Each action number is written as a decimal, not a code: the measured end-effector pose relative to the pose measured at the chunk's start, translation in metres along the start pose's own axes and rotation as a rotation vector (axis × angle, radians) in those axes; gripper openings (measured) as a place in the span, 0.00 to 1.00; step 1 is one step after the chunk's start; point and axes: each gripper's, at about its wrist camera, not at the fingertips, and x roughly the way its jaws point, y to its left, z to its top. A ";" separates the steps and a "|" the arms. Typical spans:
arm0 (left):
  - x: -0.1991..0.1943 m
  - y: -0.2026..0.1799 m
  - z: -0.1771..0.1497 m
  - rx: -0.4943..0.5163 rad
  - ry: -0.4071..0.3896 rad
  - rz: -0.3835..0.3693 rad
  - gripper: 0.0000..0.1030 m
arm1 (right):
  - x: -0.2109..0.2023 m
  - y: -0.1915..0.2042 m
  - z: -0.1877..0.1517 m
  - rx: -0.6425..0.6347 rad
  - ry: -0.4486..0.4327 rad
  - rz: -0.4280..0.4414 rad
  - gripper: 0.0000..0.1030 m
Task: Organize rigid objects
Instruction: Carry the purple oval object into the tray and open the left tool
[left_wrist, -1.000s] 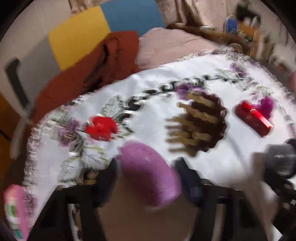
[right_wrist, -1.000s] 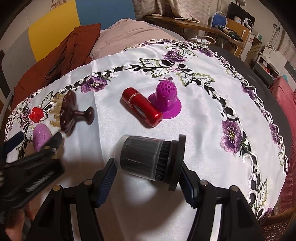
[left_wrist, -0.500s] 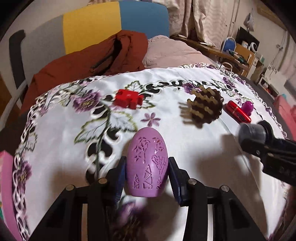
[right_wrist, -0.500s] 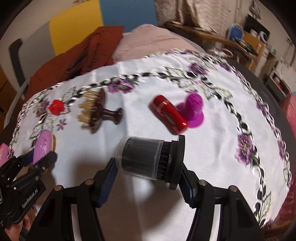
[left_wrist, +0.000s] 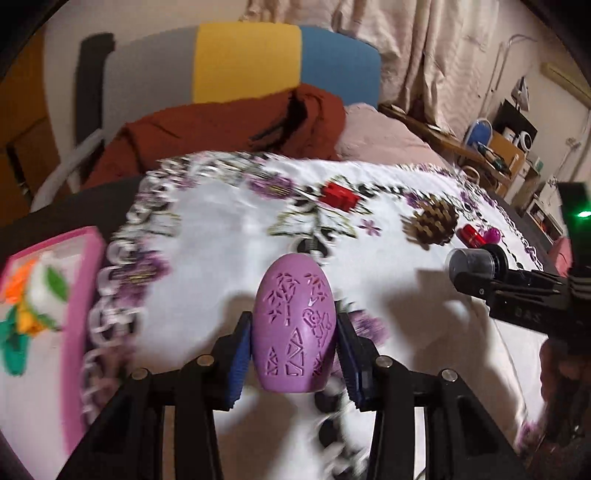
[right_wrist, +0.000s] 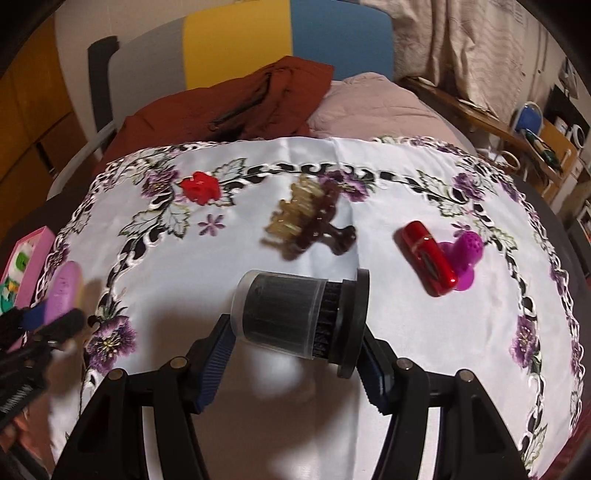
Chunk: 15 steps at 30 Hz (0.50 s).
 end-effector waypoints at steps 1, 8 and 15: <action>-0.009 0.008 -0.003 -0.002 -0.011 0.010 0.43 | 0.001 0.001 0.000 -0.001 -0.001 0.008 0.61; -0.055 0.076 -0.021 -0.080 -0.080 0.097 0.43 | -0.003 0.012 0.001 0.016 -0.024 0.139 0.61; -0.079 0.151 -0.040 -0.171 -0.101 0.185 0.41 | -0.007 0.045 -0.002 -0.085 -0.046 0.106 0.61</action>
